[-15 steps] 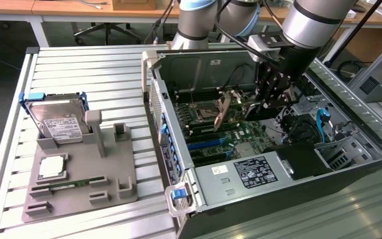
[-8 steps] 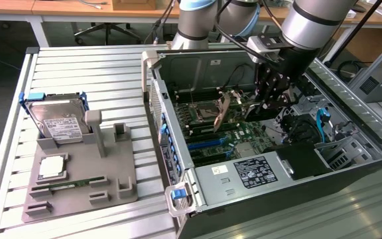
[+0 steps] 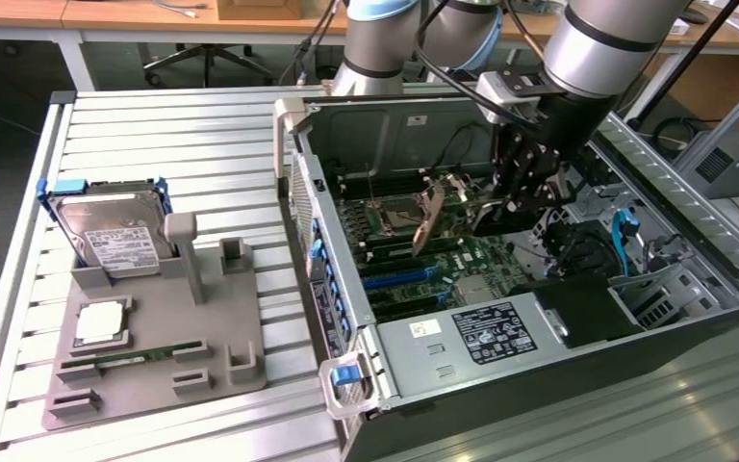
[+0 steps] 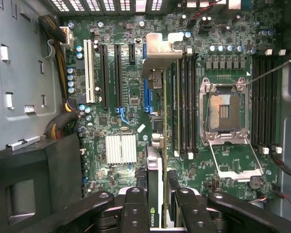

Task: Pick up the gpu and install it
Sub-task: 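Insert the gpu into the slot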

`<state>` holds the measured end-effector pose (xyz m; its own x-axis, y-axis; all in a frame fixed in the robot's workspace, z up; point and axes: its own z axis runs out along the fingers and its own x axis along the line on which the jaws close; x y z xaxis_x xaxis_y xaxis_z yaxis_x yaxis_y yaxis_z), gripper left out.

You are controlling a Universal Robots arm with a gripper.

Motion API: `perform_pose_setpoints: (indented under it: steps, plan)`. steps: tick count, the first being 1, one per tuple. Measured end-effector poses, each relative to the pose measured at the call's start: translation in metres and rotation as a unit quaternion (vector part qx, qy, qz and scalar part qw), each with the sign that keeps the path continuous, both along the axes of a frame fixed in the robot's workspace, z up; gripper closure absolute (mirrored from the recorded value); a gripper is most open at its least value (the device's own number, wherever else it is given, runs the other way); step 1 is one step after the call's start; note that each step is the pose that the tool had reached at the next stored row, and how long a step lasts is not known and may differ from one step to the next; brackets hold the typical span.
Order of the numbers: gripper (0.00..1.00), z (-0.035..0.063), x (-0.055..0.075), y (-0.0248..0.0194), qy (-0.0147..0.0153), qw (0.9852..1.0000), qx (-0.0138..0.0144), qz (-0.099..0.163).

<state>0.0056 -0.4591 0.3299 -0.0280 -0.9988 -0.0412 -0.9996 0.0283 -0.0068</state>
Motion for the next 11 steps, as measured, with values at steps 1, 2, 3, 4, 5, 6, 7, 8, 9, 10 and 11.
perform_pose_setpoints:
  steps: [1,2,3,4,5,6,7,8,9,10,11]
  plan:
    - [0.73,-0.0004,-0.0001,0.0,0.0,1.0,0.0,0.0]
    - [0.73,-0.0006,-0.0002,0.0,0.0,1.0,0.0,0.0]
    - [0.73,-0.0009,-0.0002,0.0,0.0,1.0,0.0,0.0]
    - [0.73,-0.001,-0.0003,0.0,0.0,1.0,0.0,0.0]
    - [0.73,-0.0012,-0.0003,-0.0001,0.0,1.0,0.0001,0.0]
    - [0.73,-0.0015,-0.0004,-0.0001,0.0,1.0,0.0001,0.0]
    - [0.73,-0.0017,-0.0004,-0.0001,0.0,1.0,0.0,0.0]
    - [0.73,-0.0018,-0.0004,-0.0001,0.0,1.0,0.0,0.0]
    - [0.73,-0.0023,-0.0005,-0.0001,0.0,1.0,0.0001,0.0]
    - [0.73,-0.0025,-0.0006,-0.0002,0.0,1.0,0.0,0.0]
    - [0.73,-0.0027,-0.0006,-0.0002,0.0,1.0,0.0,0.0]
